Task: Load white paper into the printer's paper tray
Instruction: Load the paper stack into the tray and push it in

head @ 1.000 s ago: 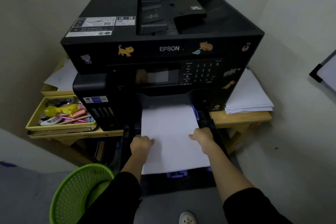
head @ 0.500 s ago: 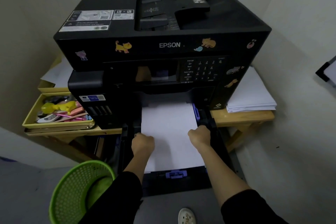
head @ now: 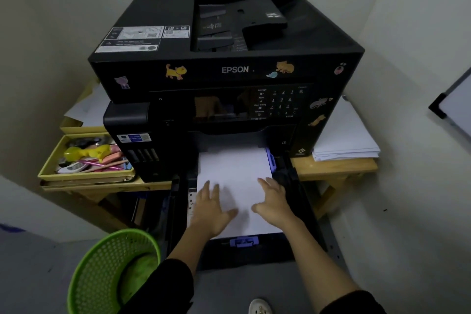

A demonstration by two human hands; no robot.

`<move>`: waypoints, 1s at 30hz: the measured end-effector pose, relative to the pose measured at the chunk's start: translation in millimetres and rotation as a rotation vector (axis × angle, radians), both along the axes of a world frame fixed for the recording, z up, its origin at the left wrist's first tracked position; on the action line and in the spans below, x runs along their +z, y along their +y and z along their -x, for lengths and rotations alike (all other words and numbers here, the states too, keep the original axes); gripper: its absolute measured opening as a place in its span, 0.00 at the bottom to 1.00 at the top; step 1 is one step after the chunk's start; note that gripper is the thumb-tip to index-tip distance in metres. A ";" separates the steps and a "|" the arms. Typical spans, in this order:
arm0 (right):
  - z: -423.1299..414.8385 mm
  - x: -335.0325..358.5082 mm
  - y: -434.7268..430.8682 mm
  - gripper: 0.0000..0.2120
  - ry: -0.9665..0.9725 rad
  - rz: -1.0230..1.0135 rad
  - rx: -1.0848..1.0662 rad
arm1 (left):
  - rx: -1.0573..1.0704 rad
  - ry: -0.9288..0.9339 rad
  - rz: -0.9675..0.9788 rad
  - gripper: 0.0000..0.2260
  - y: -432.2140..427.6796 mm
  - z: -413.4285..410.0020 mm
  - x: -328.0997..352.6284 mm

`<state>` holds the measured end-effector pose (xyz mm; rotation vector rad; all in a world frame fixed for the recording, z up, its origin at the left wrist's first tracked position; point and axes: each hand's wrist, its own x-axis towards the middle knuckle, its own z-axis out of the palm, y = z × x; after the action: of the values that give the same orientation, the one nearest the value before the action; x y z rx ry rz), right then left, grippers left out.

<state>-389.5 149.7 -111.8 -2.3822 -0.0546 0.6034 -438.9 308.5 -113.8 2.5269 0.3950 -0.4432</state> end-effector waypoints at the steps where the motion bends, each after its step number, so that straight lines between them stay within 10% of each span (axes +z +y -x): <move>1: 4.8 2.7 -4.1 0.40 0.053 -0.048 0.056 | -0.064 0.017 0.085 0.43 2.0 5.5 -0.5; 7: 36.8 14.2 -19.4 0.53 0.234 0.124 0.405 | -0.357 0.229 0.121 0.55 2.6 33.9 2.7; 13: 71.8 -5.2 -16.4 0.67 0.070 0.386 0.567 | -0.575 0.161 -0.246 0.62 -14.0 59.9 -9.8; 20: 86.9 -17.2 -10.8 0.49 -0.189 0.554 0.522 | -0.558 0.134 -0.440 0.48 -23.5 66.1 -15.8; 30: 84.2 -23.5 -7.1 0.48 -0.194 0.591 0.497 | -0.572 0.179 -0.355 0.41 -24.0 59.2 -12.7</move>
<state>-473.7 142.6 -135.3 -3.0222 -0.6507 0.6779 -498.1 284.6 -126.5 2.9407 -0.2241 -0.8836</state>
